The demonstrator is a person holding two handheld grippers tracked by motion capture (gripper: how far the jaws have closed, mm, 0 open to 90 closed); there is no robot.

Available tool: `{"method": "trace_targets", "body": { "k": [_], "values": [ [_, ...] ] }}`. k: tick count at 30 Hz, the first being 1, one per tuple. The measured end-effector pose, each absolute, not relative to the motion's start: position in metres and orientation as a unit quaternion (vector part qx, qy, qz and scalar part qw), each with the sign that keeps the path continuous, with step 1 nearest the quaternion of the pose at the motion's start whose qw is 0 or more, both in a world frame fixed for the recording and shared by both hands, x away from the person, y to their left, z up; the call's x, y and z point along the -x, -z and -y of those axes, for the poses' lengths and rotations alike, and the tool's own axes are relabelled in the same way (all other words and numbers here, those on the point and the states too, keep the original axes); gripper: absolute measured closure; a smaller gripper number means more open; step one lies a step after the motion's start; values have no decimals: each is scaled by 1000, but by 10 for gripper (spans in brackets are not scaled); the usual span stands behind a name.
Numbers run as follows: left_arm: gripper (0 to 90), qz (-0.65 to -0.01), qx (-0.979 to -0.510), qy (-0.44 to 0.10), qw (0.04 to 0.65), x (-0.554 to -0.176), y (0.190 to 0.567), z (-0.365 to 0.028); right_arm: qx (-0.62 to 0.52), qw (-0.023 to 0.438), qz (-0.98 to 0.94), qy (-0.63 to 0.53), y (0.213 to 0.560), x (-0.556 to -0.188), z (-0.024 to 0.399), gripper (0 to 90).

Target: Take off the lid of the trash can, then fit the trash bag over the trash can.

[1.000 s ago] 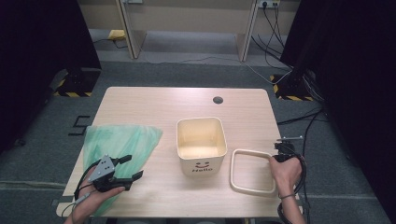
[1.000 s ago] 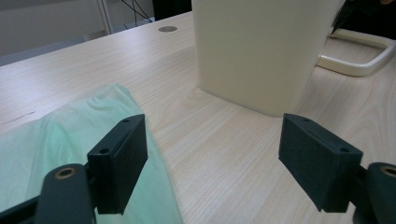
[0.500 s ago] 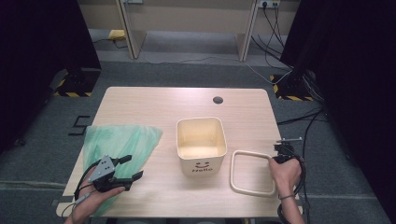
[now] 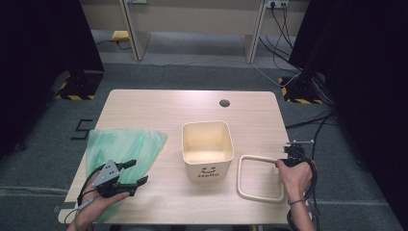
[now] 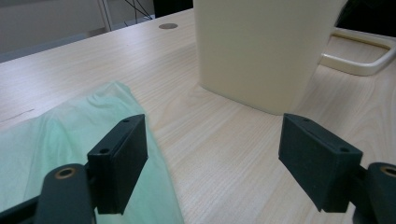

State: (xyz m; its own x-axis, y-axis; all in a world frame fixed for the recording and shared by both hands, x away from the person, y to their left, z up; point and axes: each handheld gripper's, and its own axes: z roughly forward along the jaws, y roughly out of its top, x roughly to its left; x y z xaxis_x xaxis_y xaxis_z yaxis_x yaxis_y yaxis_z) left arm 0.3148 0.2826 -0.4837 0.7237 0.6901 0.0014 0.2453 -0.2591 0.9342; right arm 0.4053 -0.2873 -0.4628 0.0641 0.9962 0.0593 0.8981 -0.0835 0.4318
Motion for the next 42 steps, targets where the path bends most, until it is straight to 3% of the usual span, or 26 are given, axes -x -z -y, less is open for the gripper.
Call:
{"method": "trace_targets", "body": {
  "k": [21,31,42],
  "values": [
    [239,-337,-750,-232,520,-322,482,-298,-708,161,-654,-212,436,-393,294,572],
    [245,-379,-746,-253,486,-338,475,-314,-706,159,-656,-213,434,-398,292,570],
    [246,-426,-750,-242,443,-358,489,-334,-704,159,-658,-214,431,-399,284,563]
  ]
}}
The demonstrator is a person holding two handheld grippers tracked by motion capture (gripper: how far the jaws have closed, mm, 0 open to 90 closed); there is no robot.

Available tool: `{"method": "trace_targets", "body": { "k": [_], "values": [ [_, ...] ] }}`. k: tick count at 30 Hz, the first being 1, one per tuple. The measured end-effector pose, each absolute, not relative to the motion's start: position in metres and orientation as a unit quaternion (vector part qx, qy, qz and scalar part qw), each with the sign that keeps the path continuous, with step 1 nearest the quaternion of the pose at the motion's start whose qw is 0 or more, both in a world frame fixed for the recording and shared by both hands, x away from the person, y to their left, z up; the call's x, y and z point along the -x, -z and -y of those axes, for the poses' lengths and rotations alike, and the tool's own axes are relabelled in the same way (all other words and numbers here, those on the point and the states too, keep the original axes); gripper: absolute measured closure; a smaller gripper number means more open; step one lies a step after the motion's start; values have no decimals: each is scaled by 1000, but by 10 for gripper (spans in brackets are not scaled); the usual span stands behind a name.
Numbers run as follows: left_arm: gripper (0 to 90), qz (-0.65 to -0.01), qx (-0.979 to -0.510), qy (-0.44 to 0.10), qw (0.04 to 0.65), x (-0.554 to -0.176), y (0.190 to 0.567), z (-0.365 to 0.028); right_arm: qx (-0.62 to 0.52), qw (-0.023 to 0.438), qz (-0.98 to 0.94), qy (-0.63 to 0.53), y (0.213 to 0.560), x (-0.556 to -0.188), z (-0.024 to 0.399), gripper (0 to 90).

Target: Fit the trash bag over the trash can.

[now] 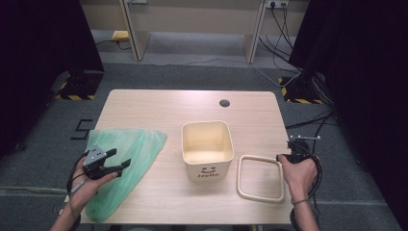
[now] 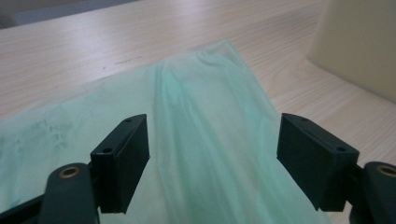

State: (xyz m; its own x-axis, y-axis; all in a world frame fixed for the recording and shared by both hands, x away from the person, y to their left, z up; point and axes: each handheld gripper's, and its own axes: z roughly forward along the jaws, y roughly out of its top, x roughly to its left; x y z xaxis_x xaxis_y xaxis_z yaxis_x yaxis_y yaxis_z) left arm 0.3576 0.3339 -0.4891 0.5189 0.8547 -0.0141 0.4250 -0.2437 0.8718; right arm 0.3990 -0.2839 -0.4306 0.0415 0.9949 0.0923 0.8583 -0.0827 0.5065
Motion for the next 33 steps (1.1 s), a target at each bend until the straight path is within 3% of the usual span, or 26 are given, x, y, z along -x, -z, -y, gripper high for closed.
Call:
{"method": "trace_targets", "body": {
  "k": [12,22,29,33],
  "values": [
    [244,-458,-781,-213,367,-380,508,-333,-697,159,-665,-215,431,-399,280,558],
    [252,-458,-792,-206,347,-381,516,-326,-696,159,-667,-214,431,-399,279,557],
    [366,-465,-786,-197,355,-379,520,-326,-695,158,-668,-214,431,-399,279,557],
    [508,-469,-783,-197,359,-378,519,-327,-693,158,-670,-214,430,-400,280,557]
  ]
}}
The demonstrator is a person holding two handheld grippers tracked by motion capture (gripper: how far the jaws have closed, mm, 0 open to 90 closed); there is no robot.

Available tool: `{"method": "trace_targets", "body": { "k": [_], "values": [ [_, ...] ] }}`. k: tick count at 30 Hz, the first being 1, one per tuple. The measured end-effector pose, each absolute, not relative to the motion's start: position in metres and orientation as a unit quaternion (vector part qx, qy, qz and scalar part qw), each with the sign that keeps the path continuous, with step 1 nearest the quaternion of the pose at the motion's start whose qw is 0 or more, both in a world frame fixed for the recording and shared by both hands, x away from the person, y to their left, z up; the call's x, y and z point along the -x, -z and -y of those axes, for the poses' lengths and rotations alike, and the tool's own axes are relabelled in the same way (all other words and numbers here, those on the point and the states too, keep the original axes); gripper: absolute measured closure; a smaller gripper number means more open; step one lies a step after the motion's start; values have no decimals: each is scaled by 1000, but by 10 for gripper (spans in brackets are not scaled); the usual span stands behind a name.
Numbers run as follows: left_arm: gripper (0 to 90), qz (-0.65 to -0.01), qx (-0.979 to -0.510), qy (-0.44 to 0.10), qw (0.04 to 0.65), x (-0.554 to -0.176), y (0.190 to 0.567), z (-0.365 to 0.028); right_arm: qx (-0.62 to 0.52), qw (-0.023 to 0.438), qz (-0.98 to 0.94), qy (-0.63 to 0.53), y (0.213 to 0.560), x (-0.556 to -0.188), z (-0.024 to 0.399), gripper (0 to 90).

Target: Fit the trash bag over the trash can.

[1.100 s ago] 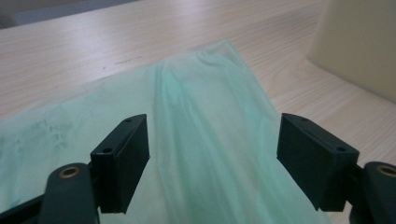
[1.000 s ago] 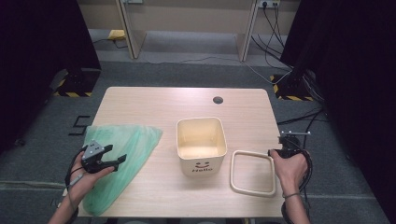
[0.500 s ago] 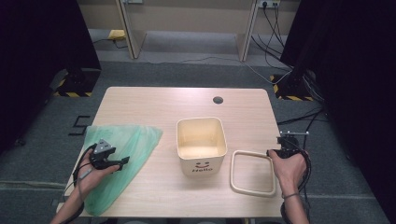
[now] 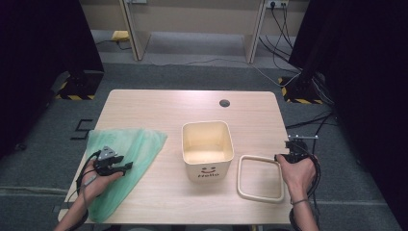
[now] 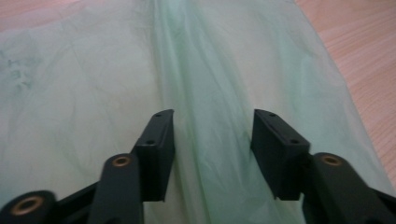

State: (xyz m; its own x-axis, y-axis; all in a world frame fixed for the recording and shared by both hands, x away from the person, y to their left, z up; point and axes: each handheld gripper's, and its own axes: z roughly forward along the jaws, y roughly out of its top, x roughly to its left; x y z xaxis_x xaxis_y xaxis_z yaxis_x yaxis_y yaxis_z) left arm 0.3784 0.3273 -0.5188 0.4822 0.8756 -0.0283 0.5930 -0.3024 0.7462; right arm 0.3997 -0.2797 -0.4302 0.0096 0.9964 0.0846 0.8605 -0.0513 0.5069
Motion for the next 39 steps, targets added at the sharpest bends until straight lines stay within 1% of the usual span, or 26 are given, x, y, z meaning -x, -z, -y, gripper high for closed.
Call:
{"method": "trace_targets", "body": {
  "k": [2,5,9,12,17,21,27,34,39],
  "values": [
    [595,-476,-780,-197,356,-379,518,-327,-693,158,-669,-216,430,-400,279,557],
    [682,-478,-781,-195,352,-379,516,-325,-693,158,-669,-217,429,-400,278,557],
    [822,-489,-774,-189,355,-381,516,-323,-692,157,-670,-216,429,-400,278,557],
    [890,-496,-769,-182,359,-381,516,-322,-692,156,-671,-217,429,-399,279,557],
    [898,-501,-766,-178,362,-381,516,-323,-692,157,-671,-215,429,-400,279,557],
    [899,-481,-773,-201,361,-379,518,-320,-691,159,-670,-218,428,-401,278,557],
    [900,-476,-759,-211,391,-378,511,-321,-691,156,-671,-218,430,-401,277,557],
    [900,-472,-724,-225,449,-374,503,-324,-691,155,-672,-218,434,-399,277,556],
    [900,-444,-694,-255,506,-372,493,-324,-690,155,-672,-218,435,-398,277,556]
  ]
}}
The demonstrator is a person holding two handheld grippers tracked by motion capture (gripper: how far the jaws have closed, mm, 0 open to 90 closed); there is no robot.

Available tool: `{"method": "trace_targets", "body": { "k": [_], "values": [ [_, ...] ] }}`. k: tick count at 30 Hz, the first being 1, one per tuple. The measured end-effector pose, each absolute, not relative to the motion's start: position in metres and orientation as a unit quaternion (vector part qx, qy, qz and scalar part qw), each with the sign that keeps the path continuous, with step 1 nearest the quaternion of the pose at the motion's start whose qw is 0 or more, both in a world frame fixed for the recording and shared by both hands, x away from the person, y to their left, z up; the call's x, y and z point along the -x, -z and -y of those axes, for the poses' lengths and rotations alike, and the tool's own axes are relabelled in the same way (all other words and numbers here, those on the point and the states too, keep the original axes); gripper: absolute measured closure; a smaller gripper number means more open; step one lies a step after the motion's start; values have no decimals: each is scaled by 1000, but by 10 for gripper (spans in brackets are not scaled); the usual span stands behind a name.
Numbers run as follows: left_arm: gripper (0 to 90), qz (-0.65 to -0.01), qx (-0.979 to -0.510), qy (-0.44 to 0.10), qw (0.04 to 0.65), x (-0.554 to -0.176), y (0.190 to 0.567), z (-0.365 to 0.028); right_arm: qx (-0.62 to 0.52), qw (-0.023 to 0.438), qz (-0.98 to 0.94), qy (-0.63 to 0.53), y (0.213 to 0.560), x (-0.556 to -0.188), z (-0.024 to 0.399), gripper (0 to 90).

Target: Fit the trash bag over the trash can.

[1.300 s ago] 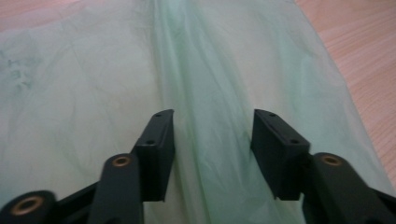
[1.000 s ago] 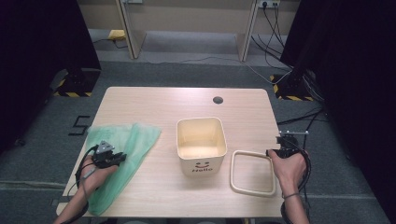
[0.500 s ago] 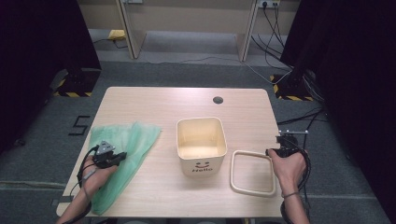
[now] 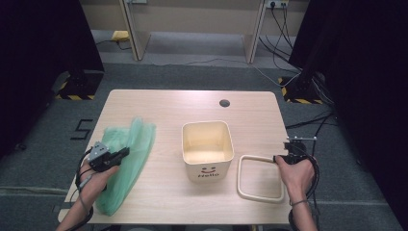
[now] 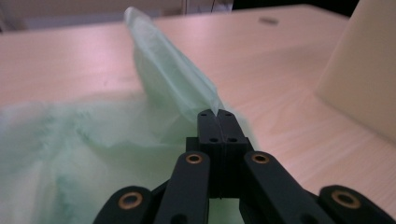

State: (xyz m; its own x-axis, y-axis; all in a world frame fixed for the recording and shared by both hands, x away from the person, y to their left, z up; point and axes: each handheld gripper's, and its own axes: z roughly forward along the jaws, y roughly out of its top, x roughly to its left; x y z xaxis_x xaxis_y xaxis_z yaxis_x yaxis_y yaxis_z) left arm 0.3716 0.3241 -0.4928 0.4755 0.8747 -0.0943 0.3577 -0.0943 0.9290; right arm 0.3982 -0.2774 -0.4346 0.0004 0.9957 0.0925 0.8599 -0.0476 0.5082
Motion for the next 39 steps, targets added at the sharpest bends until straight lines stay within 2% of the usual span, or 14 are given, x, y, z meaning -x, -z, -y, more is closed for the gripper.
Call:
{"method": "trace_targets", "body": {
  "k": [7,15,27,39],
  "values": [
    [900,-415,-657,-295,556,-369,479,-322,-688,158,-673,-220,436,-398,276,554],
    [900,-366,-637,-342,585,-367,458,-314,-684,160,-671,-237,439,-397,274,559],
    [900,-343,-608,-355,622,-372,432,-301,-659,202,-672,-271,442,-395,269,522],
    [900,-323,-594,-362,642,-378,409,-290,-646,213,-673,-290,438,-395,262,514]
  ]
}}
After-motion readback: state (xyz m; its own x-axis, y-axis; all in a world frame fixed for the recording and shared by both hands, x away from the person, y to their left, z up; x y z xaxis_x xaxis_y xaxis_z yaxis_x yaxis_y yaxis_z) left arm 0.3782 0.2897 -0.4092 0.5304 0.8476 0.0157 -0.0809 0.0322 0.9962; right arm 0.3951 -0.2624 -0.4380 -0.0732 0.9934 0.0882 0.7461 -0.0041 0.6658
